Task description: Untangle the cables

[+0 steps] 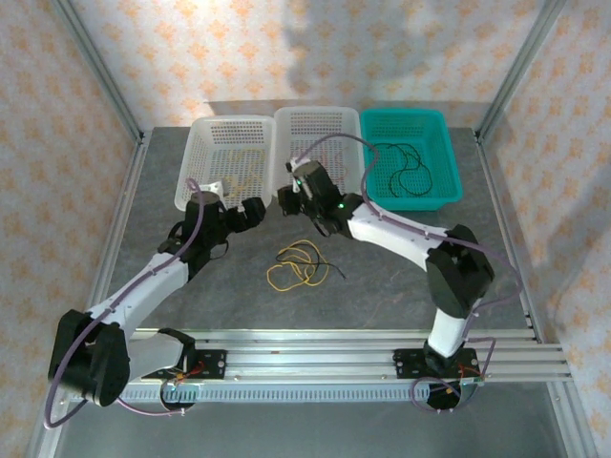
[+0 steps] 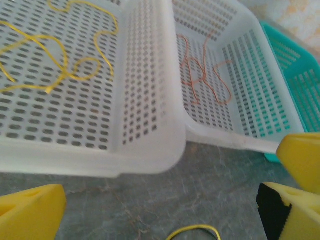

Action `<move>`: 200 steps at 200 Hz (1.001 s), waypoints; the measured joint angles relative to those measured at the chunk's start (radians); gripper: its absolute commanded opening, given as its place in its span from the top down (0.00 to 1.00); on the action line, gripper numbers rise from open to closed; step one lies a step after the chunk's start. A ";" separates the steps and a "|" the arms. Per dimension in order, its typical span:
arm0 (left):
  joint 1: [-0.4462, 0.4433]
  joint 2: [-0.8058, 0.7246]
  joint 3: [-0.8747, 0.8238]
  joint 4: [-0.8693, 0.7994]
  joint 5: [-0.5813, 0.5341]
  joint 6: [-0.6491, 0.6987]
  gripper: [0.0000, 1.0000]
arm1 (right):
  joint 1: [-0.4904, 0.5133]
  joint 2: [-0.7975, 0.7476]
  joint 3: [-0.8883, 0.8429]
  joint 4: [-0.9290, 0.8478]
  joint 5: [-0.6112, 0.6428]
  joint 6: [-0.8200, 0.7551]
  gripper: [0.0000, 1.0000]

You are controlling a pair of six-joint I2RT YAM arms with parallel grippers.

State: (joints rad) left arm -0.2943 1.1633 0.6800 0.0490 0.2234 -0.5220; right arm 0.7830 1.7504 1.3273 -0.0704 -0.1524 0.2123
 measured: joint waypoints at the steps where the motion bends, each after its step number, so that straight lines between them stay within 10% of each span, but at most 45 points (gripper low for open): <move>1: -0.005 0.002 0.000 0.000 -0.001 0.000 0.01 | 0.000 -0.005 -0.009 0.002 0.001 0.000 0.86; 83: -0.214 0.055 -0.031 0.004 -0.062 -0.003 0.01 | 0.000 -0.317 -0.341 -0.027 0.058 -0.032 0.84; 200: -0.360 -0.016 -0.209 -0.002 -0.215 -0.234 0.01 | 0.081 -0.310 -0.415 -0.109 -0.304 -0.071 0.66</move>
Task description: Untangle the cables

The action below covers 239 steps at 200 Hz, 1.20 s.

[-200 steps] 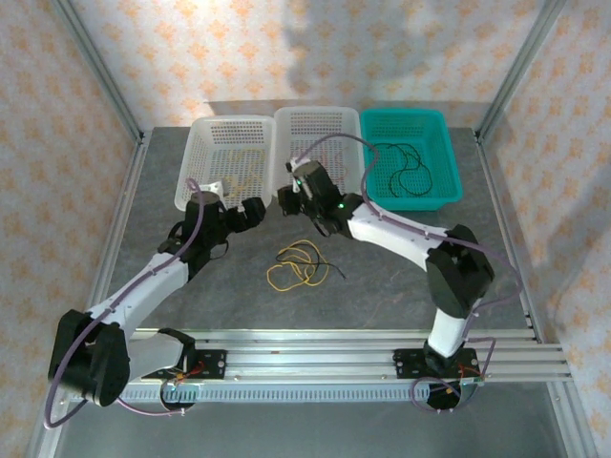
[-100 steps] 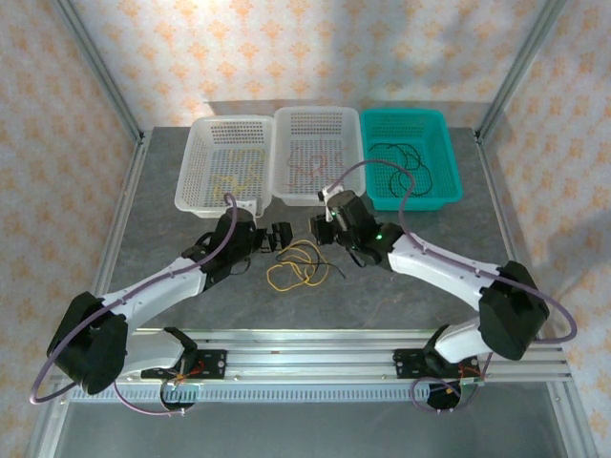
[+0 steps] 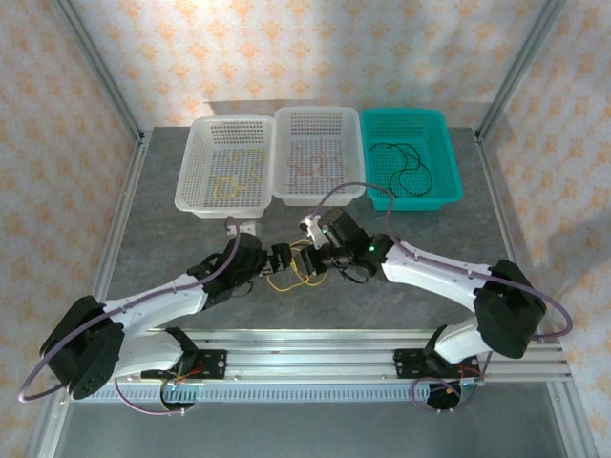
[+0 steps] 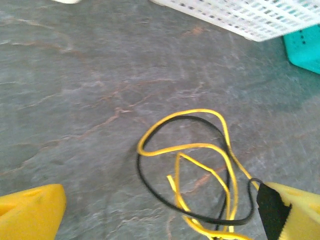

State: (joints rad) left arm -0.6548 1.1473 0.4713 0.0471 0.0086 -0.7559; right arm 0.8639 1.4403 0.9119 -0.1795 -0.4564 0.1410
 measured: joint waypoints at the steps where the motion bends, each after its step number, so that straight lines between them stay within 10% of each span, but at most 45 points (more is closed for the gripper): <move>1: 0.000 -0.002 -0.002 0.000 -0.001 -0.002 0.01 | 0.000 0.002 0.000 0.000 0.000 0.000 0.65; 118: 0.000 -0.101 -0.071 -0.036 -0.096 -0.087 0.02 | 0.001 0.119 0.001 0.016 -0.068 0.005 0.67; 239: 0.000 -0.060 -0.074 -0.004 -0.060 -0.036 0.02 | 0.001 0.093 0.003 0.045 -0.060 0.029 0.98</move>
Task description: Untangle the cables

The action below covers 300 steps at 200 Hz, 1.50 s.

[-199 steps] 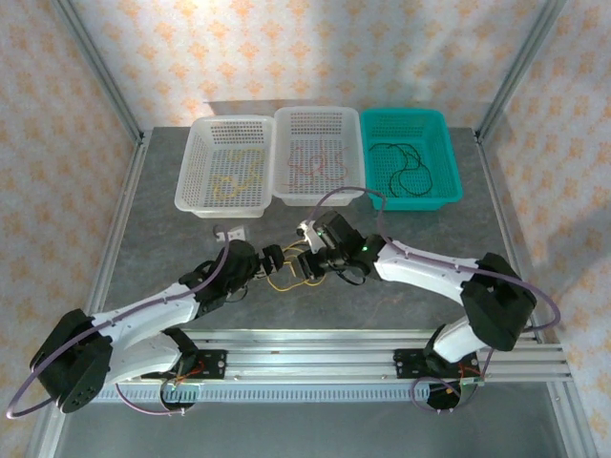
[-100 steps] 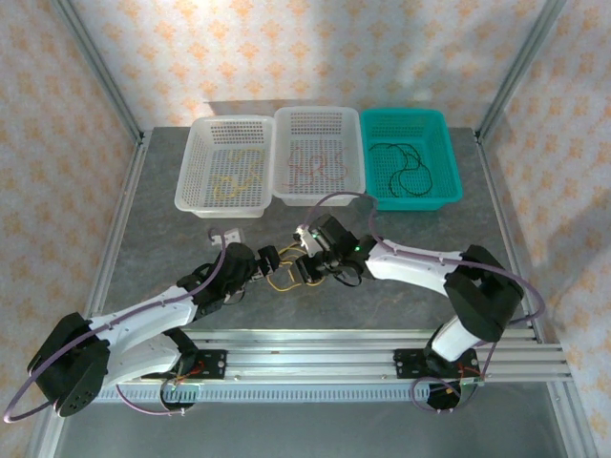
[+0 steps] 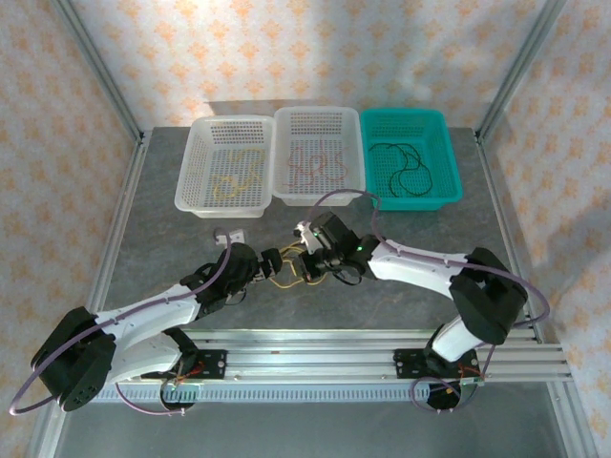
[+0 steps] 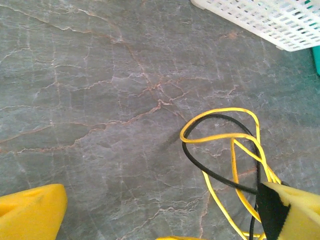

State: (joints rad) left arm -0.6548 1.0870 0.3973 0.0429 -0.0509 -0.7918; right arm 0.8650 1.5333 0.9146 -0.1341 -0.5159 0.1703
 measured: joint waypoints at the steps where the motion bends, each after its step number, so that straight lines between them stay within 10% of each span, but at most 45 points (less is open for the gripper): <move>1: 0.000 0.000 0.000 0.002 0.001 0.001 0.02 | 0.000 -0.001 0.000 0.000 0.000 0.000 0.98; 300: 0.000 0.157 0.003 0.096 0.040 0.060 0.03 | -0.103 -0.270 0.142 -0.165 0.100 -0.060 1.00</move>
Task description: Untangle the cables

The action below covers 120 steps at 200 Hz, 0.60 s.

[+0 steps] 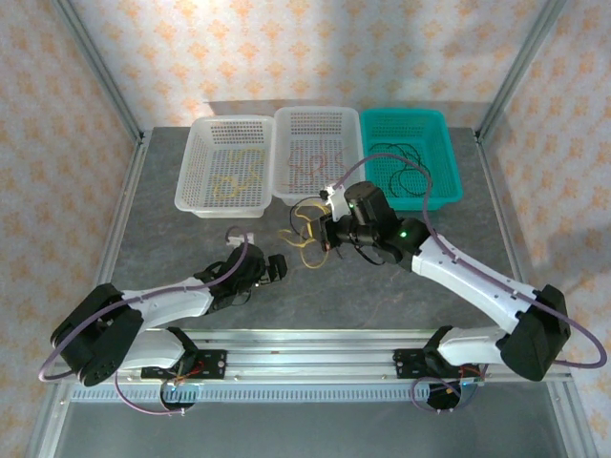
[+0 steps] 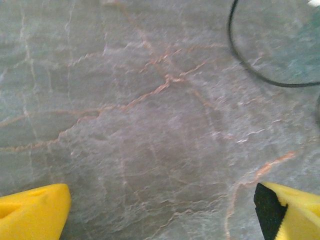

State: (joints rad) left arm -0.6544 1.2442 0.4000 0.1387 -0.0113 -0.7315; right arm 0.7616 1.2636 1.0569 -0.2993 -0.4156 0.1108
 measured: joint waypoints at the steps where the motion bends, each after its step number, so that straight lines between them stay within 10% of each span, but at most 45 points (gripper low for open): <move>1: 0.000 -0.002 0.000 0.000 0.000 0.001 0.03 | 0.000 0.000 0.000 0.000 0.002 0.000 1.00; 120: 0.014 -0.180 -0.048 0.150 0.097 0.051 0.04 | -0.012 0.024 -0.004 0.002 0.281 0.291 1.00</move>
State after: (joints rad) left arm -0.6407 1.0641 0.3515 0.2882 0.0860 -0.6804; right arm 0.7498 1.2877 1.0531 -0.2977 -0.1345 0.4023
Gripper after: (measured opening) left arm 0.959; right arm 0.038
